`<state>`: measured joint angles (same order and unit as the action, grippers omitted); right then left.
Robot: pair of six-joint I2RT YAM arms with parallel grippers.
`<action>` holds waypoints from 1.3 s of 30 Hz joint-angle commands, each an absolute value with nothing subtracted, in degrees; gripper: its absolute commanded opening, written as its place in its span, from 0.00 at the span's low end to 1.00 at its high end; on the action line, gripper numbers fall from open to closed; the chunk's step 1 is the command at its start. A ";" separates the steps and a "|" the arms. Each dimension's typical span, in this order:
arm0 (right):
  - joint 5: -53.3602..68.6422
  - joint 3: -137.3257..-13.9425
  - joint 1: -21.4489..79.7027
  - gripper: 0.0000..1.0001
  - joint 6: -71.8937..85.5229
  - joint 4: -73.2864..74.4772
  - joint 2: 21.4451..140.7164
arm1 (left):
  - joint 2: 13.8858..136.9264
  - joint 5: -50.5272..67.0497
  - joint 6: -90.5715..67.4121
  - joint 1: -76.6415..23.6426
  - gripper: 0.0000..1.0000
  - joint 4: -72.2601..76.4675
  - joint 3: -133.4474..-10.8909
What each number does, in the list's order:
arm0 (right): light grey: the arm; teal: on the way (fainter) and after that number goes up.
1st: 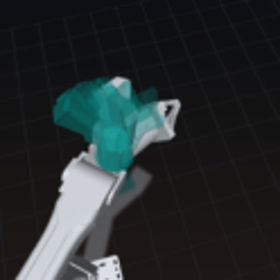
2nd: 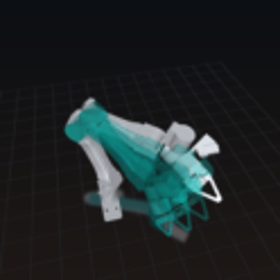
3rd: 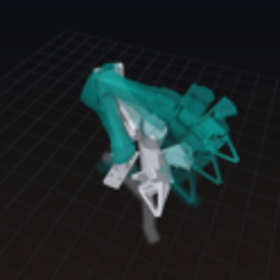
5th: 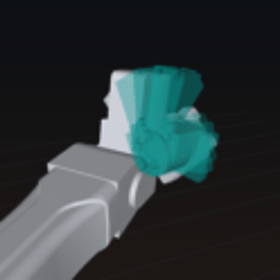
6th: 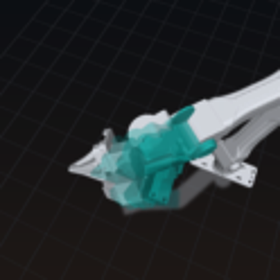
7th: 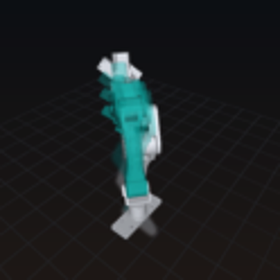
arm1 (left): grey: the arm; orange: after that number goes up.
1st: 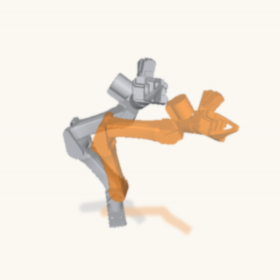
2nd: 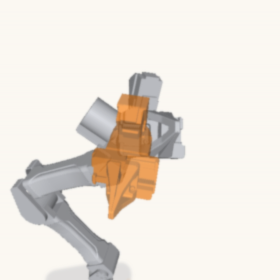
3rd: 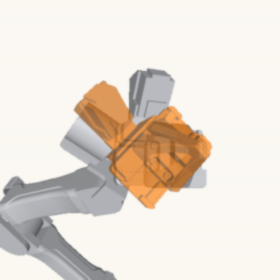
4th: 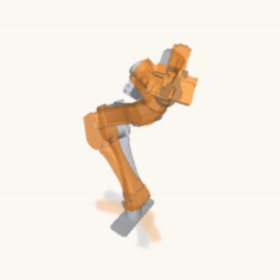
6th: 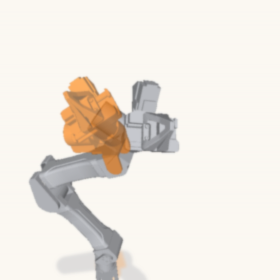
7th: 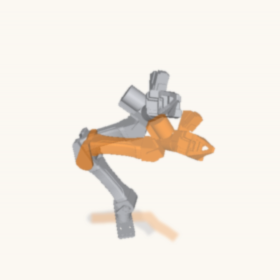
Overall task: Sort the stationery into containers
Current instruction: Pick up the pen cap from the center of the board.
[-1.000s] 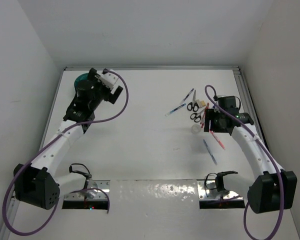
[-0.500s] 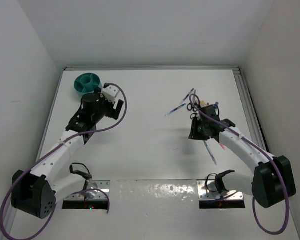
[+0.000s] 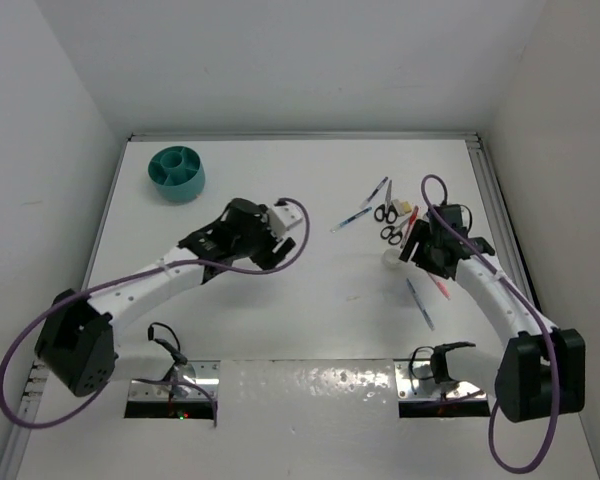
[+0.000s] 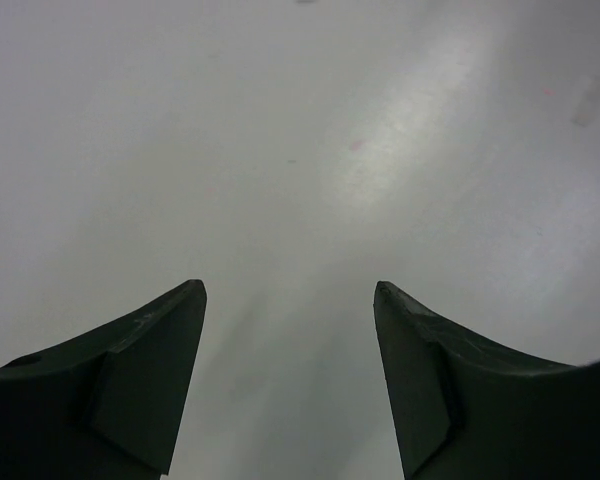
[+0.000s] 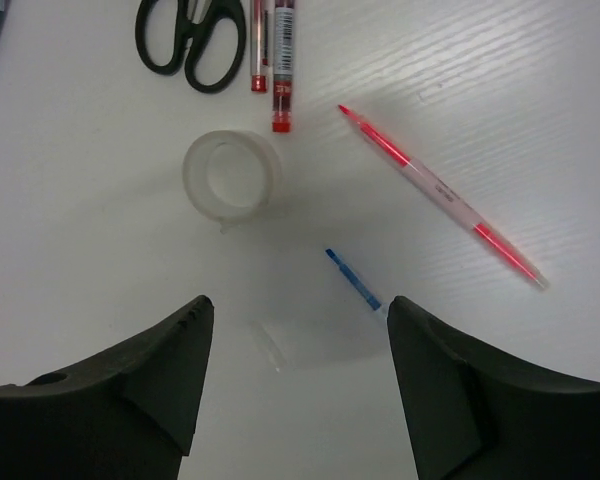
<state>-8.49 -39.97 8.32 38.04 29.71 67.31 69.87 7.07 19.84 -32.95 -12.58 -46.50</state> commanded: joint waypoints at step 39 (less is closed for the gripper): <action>5.01 -36.12 -4.39 0.70 31.20 33.31 51.33 | 121.73 4.13 6.59 -62.05 0.42 -28.57 -87.19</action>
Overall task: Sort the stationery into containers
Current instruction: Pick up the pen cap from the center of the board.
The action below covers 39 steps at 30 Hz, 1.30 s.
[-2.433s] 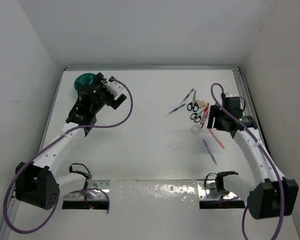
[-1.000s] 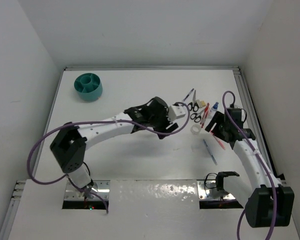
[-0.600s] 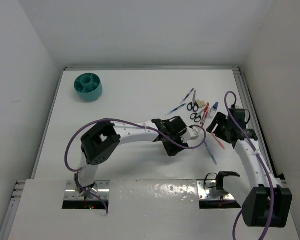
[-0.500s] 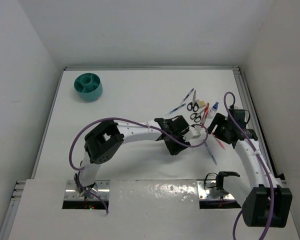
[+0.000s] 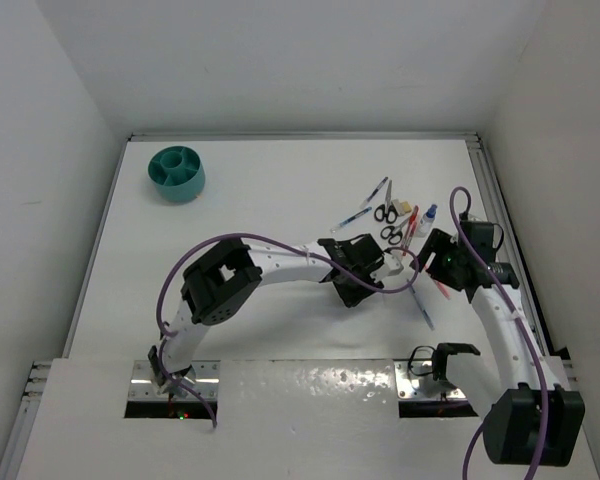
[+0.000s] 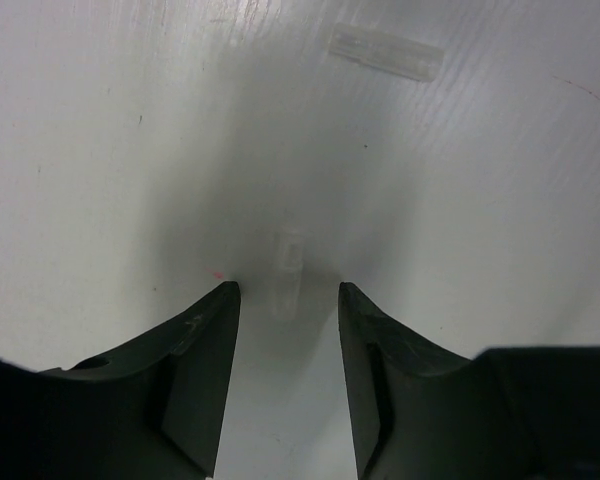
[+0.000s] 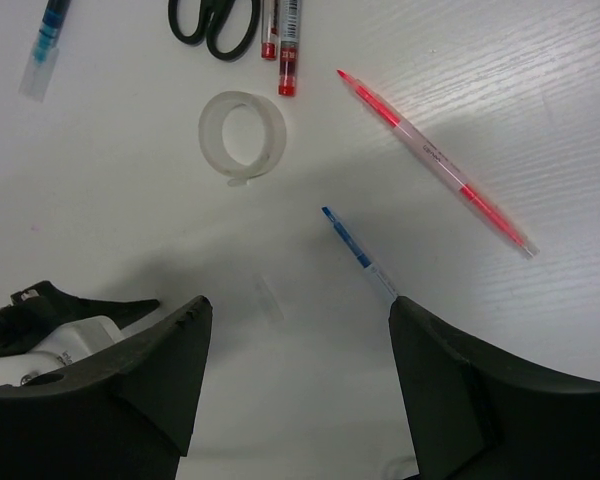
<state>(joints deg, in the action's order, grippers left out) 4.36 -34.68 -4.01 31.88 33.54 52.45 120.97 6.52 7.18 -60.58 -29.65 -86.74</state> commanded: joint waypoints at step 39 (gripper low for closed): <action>1.15 -42.10 -5.45 0.66 17.32 37.00 52.64 | 74.81 37.79 -5.44 -28.75 0.00 11.85 -72.07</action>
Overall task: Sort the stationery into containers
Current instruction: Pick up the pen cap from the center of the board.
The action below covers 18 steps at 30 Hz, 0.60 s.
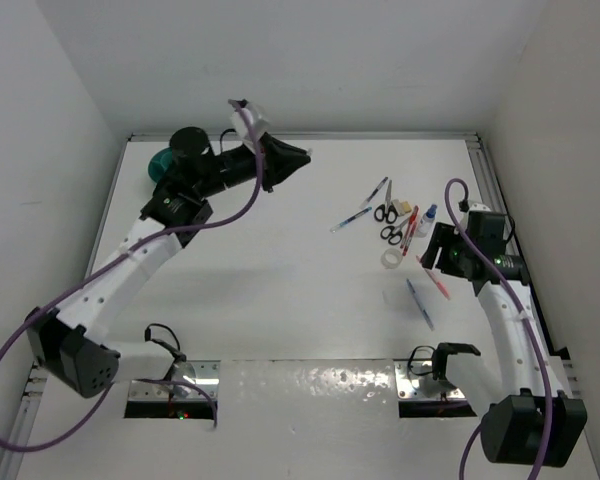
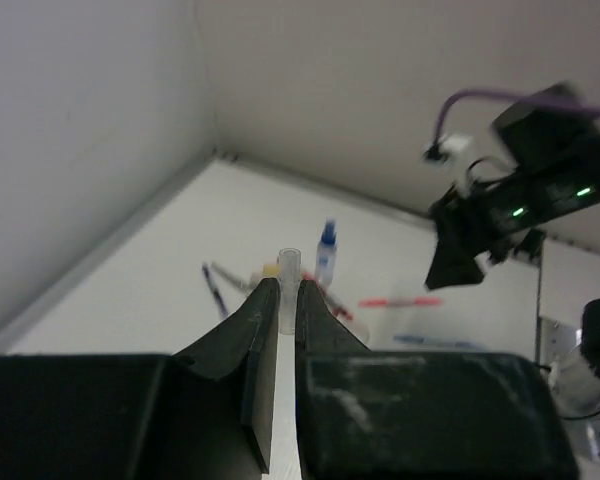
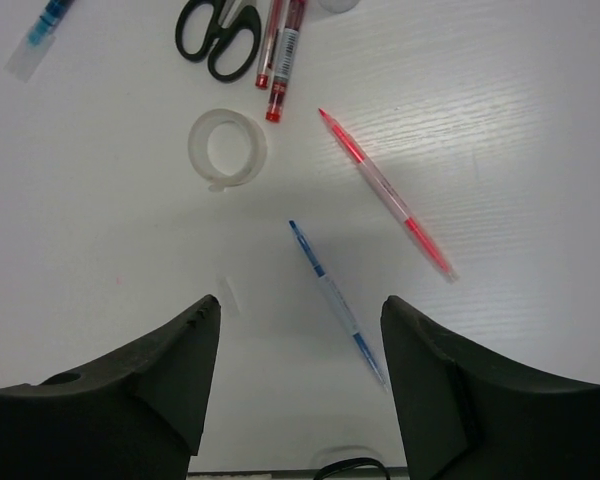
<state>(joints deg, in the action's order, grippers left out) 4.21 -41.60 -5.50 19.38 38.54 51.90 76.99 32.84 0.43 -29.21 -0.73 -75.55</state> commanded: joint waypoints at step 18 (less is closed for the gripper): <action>-7.46 -37.97 -1.77 0.55 3.88 28.05 63.54 | 57.58 39.11 -0.31 -21.80 0.00 33.31 -51.07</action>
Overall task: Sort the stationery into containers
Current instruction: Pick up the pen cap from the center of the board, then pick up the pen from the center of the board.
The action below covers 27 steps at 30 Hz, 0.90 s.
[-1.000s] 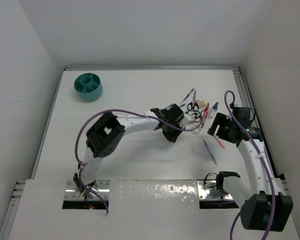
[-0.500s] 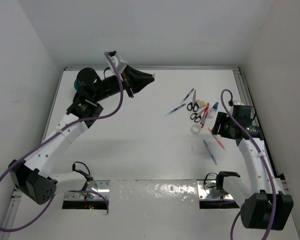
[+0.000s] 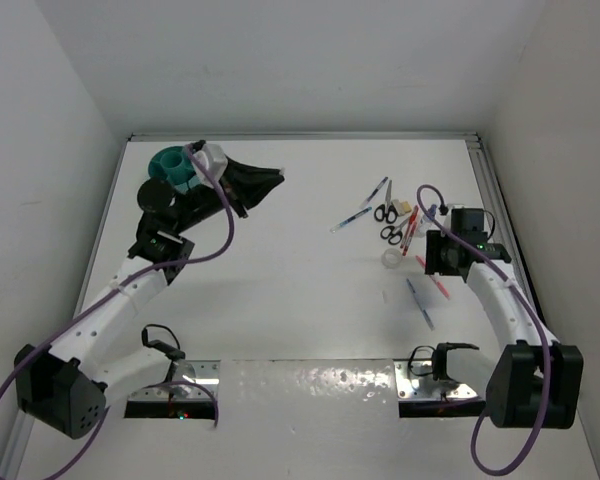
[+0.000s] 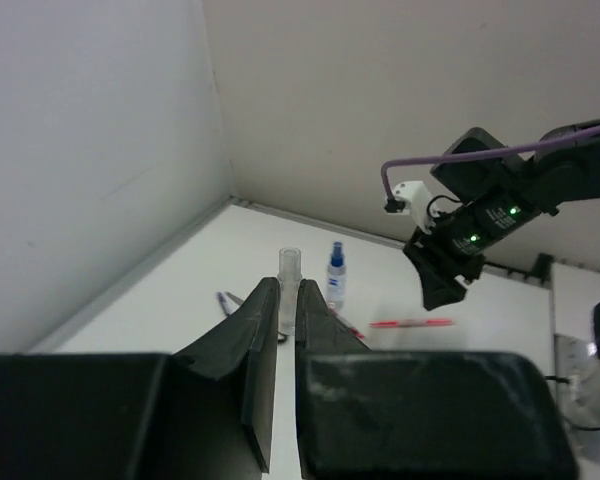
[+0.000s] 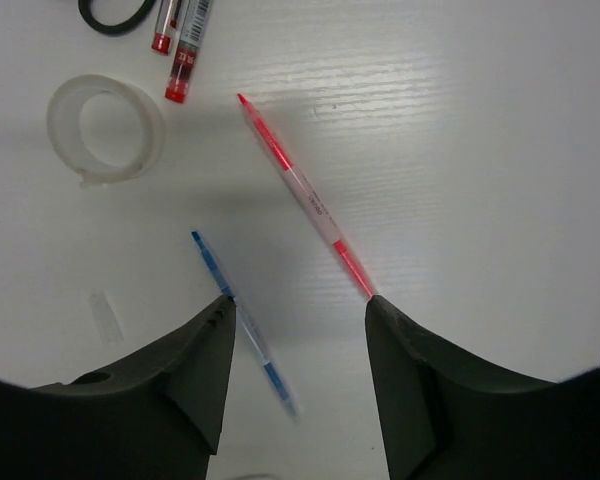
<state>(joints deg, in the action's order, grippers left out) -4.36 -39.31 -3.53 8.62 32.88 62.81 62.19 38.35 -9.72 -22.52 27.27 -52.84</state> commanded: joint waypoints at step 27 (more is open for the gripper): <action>-9.57 -38.85 1.50 0.42 -8.70 19.69 79.62 | 51.51 30.59 -0.79 -17.84 0.00 38.06 -40.96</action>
